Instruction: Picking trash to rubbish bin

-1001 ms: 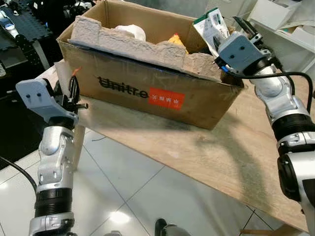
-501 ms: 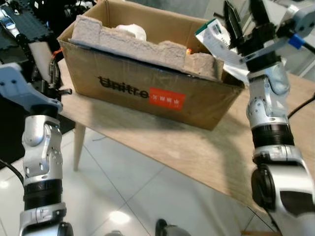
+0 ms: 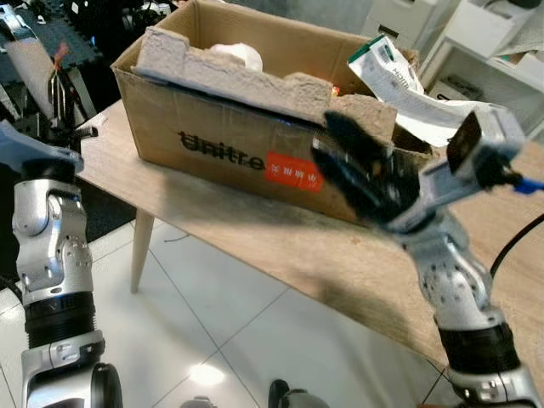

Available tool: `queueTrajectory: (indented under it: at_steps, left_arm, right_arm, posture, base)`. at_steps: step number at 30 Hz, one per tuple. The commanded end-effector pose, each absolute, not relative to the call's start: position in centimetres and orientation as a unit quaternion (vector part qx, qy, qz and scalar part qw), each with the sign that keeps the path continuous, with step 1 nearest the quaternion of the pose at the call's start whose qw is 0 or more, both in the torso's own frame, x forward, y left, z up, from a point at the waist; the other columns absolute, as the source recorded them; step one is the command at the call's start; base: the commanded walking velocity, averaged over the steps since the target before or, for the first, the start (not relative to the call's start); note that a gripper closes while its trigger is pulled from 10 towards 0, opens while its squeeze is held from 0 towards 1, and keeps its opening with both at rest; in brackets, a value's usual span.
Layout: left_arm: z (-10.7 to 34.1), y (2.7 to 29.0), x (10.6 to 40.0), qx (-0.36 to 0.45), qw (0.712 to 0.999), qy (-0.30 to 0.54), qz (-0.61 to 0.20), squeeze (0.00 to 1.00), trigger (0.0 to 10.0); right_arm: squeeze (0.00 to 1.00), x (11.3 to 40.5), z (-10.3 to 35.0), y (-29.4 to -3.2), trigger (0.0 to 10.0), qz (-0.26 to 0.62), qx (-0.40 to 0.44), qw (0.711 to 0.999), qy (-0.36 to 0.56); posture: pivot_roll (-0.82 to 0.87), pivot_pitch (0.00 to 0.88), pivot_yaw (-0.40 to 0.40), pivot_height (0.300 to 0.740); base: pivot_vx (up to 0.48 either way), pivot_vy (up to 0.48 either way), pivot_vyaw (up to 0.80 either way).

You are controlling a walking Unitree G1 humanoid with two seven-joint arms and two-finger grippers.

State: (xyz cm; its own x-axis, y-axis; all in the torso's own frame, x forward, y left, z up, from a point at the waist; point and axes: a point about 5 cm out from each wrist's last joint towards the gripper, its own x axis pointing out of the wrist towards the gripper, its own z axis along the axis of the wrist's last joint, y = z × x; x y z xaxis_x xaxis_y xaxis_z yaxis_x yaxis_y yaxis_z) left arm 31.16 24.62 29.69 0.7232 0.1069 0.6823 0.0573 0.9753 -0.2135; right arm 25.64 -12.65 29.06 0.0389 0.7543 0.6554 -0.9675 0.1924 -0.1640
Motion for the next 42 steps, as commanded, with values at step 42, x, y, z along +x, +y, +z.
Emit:
queueTrajectory:
  at_steps: [42]
  left_arm:
    - [37.5, 15.3, 29.6, 0.009, 0.829, -0.411, -0.378, 0.00, 10.0]
  right_arm:
    - [0.00, 25.2, 23.9, -9.3, 10.0, 0.593, 0.133, 0.767, -0.206]
  posture:
    - [0.01, 0.168, -0.020, 0.740]
  base:
    - [0.000, 0.000, 0.00]
